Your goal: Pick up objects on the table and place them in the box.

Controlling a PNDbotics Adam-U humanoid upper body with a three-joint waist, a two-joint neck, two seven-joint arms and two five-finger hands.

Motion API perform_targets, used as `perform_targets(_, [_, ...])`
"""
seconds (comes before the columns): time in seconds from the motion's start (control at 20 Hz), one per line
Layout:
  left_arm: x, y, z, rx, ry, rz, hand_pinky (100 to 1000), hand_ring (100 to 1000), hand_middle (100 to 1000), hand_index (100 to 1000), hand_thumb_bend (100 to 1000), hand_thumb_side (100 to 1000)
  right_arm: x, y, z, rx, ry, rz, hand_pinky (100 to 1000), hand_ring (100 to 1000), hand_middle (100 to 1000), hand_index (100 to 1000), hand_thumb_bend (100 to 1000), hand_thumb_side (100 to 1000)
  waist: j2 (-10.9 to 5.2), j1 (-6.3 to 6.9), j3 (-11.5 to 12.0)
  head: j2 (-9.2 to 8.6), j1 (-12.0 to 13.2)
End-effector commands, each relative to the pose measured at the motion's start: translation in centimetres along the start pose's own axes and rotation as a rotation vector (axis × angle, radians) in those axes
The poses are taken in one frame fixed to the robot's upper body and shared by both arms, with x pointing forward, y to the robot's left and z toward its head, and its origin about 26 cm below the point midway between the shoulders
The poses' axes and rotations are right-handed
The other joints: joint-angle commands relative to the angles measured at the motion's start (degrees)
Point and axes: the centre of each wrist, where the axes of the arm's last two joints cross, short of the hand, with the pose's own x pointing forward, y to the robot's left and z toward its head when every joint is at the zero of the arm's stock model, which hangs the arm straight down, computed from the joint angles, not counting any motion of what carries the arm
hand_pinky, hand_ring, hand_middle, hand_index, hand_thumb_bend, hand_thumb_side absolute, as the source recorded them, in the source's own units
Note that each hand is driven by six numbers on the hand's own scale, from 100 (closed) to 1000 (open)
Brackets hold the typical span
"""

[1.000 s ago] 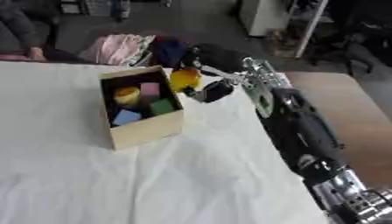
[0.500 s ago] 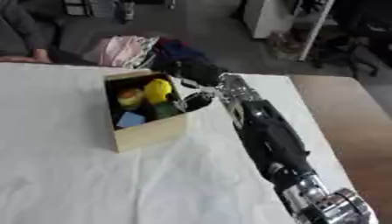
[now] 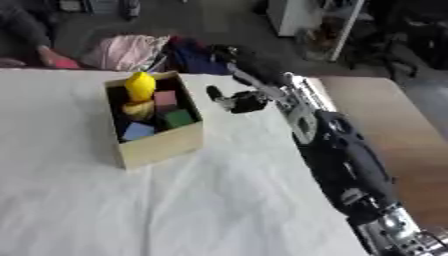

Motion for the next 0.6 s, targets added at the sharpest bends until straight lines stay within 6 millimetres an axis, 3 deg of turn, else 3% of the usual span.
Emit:
perform_targets(0.05, [0.5,0.5,0.1,0.028,-0.007,-0.026,779,718,691,873,100,581,1.9,-2.7,1.2,-0.113,-0.029,-0.113,776,714,759,910,100,297,-1.84,0.45,-0.87,1.18,1.68])
perform_targets(0.2, [0.3,0.5,0.5,0.042,0.016,-0.028,779,719,690,870,100,586,4.0,-1.7,3.9,-0.186,0.029,-0.293,751,669,692,855,100,405,-1.76,0.47,-2.55,1.9,2.78])
perform_targets(0.6, [-0.2,0.0,1.3,0.062,0.055,-0.037,779,726,694,864,100,604,8.3,2.1,9.8,-0.323,0.199,-0.618,721,621,623,819,100,442,-0.84,0.99,-6.24,3.89,5.45])
